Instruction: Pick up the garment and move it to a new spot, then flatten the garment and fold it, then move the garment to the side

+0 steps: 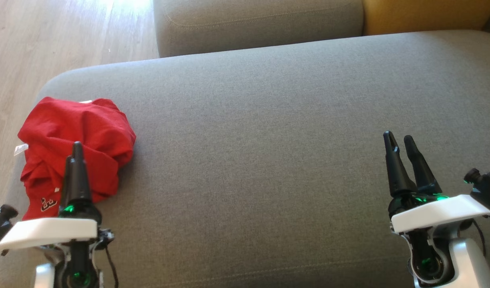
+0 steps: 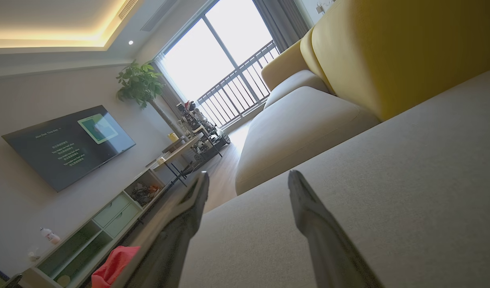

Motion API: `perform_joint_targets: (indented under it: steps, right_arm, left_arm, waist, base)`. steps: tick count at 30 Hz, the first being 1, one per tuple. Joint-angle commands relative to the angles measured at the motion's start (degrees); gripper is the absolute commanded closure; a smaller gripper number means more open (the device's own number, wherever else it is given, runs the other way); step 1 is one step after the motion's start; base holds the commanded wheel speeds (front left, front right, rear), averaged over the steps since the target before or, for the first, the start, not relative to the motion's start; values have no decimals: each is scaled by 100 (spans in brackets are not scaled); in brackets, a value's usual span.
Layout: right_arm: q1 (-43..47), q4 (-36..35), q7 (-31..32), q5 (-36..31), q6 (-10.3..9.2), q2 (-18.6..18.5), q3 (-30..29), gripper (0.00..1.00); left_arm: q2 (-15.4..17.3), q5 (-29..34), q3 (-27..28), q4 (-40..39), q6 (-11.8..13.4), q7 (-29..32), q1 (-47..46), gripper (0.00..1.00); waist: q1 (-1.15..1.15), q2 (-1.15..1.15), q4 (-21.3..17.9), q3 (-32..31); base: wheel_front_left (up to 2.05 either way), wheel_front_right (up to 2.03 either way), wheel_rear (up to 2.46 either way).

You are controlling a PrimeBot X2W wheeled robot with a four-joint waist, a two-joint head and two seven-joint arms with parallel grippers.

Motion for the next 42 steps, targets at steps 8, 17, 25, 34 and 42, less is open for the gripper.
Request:
perform_joint_targets:
  steps: [8,17,25,34,42]
  right_arm:
    - [-254,-296,-188,-688,0,-36,133,0]
    - [-205,-385,-340,-1595,0,-36,76,0]
    - [-159,-314,-475,-2428,0,-37,28,0]
    - [-142,-240,-627,-3148,0,-37,-29,0]
    - [-106,-214,-762,-3411,0,-38,2,0]
  left_arm:
    - [87,1184,-384,-405,19,-172,-137,0]
    - [94,2119,-705,-439,224,-322,-109,0]
    - [111,3167,-983,-246,451,-456,-44,0]
    - [260,4022,-1315,-117,859,-607,-59,0]
    - [388,4545,-1676,137,1057,-741,-70,0]
  waist:
    - [0,0,-25,2]
    - [0,0,-34,3]
    - [0,0,-29,-16]
    - [0,0,-43,-26]
    - [0,0,-61,-11]
  base:
    - [0,0,0]
    - [0,0,0]
    - [0,0,0]
    - [0,0,0]
    - [0,0,0]
